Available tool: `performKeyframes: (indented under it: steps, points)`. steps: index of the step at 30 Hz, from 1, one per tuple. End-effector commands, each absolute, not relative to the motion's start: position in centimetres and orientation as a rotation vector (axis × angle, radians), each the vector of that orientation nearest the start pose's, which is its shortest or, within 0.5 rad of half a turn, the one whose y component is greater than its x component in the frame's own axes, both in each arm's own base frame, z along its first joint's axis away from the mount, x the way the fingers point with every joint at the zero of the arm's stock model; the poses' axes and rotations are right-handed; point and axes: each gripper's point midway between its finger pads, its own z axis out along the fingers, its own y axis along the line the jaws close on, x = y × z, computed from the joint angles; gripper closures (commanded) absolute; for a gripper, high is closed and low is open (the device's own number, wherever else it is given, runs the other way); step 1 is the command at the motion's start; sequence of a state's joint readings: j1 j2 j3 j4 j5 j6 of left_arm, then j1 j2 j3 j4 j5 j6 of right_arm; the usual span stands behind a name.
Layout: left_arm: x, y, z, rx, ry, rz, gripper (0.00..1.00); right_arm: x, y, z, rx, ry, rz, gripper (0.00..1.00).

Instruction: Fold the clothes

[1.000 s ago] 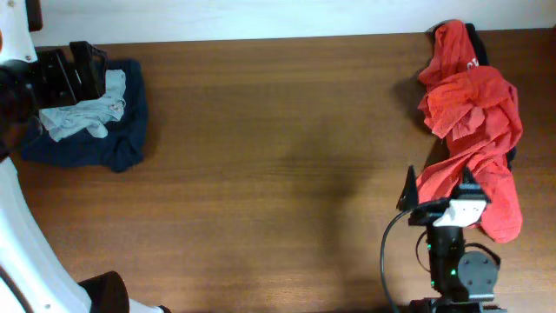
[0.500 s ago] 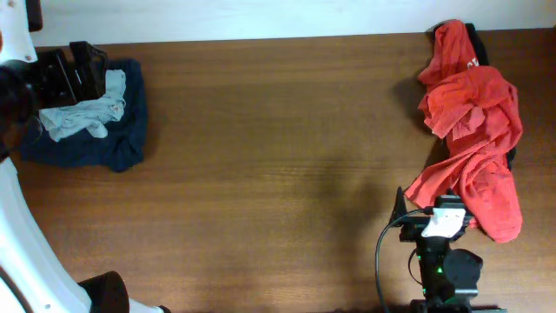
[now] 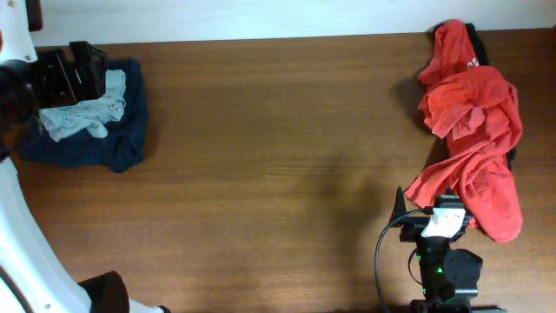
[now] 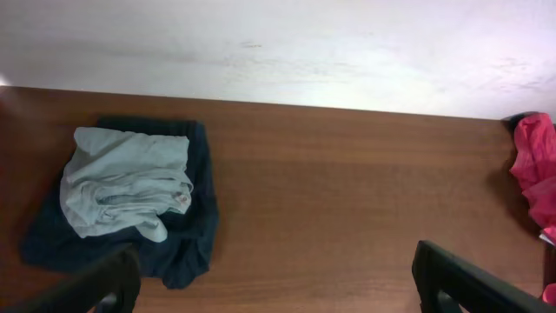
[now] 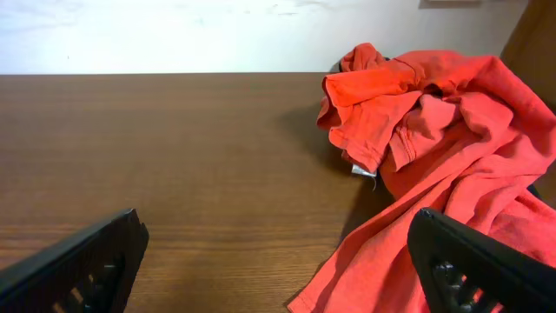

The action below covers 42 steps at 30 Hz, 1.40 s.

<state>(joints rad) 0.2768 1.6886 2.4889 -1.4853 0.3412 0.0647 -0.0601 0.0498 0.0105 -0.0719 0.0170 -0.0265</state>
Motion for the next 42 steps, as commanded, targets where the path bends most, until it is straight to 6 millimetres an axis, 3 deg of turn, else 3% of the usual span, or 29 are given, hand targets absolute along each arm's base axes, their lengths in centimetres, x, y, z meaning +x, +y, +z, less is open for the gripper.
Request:
performKeyframes:
  steps: [1, 21, 26, 30, 34, 36, 42]
  points:
    - [36.4, 4.2, 44.3, -0.029, 2.218, -0.199, 0.01, 24.7, -1.8, 14.4, 0.048, 1.699, -0.073, 0.02]
    - [36.9, 4.8, 45.0, -0.035, 2.185, -0.140, 0.00, 24.7, -1.8, 14.4, 0.048, 1.699, -0.073, 0.02]
    - [37.3, 2.9, 47.5, 0.049, 2.073, -0.132, 0.01, 24.7, -1.8, 14.4, 0.048, 1.699, -0.073, 0.01]
    - [37.4, -0.7, 48.4, 0.239, 1.963, -0.108, 0.01, 24.7, -1.8, 14.4, 0.048, 1.699, -0.073, 0.02]
    - [37.1, -3.1, 46.8, 0.332, 1.885, -0.112, 0.01, 24.7, -1.8, 14.4, 0.048, 1.699, -0.073, 0.02]
    - [36.8, -3.8, 45.0, 0.352, 1.857, -0.122, 0.00, 24.7, -1.8, 14.4, 0.048, 1.699, -0.073, 0.02]
    - [34.5, -4.5, 36.6, 0.368, 1.802, -0.123, 0.01, 24.7, -1.8, 14.4, 0.048, 1.699, -0.073, 0.01]
